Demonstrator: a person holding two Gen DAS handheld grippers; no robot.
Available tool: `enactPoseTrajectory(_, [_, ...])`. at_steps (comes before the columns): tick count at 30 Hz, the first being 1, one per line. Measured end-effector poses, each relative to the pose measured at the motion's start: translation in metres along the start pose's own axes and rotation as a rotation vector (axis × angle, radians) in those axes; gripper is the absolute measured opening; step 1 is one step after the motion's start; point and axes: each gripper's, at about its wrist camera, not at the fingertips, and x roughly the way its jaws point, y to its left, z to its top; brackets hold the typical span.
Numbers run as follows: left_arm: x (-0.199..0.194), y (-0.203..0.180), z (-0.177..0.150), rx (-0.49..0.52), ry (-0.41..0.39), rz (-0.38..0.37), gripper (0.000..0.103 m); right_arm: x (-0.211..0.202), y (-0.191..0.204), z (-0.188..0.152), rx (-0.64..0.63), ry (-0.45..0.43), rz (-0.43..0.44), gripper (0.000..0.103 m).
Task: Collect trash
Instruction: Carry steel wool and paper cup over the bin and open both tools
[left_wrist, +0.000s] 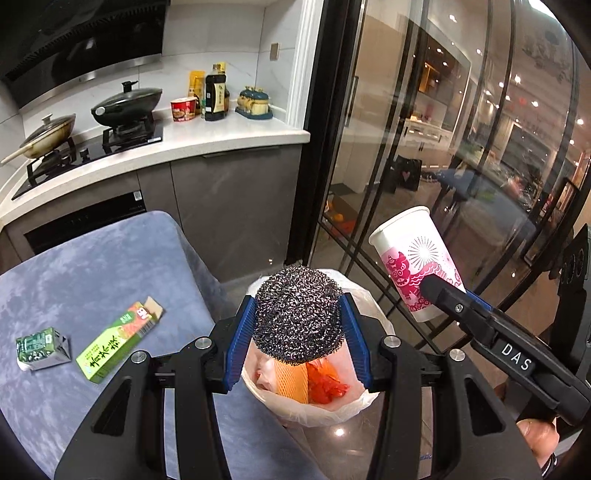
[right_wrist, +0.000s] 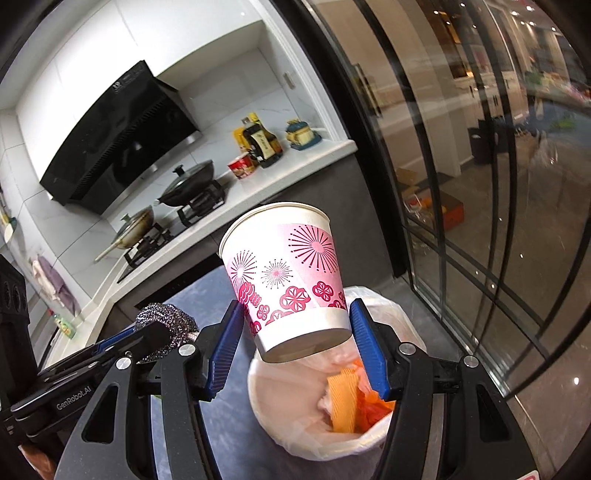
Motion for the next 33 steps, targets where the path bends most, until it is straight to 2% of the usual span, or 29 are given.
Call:
enactPoseTrajectory(14, [0.028, -0.01, -0.011, 0.01, 0.064, 0.02, 0.045, 0.025, -0.019, -0.017, 0.039, 0.063, -0.04, 0.058])
enactPoseTrajectory(33, [0.05, -0.016, -0.017, 0.019, 0.116, 0.042, 0.049, 0.047, -0.021, -0.024, 0.035, 0.104, -0.068, 0.058])
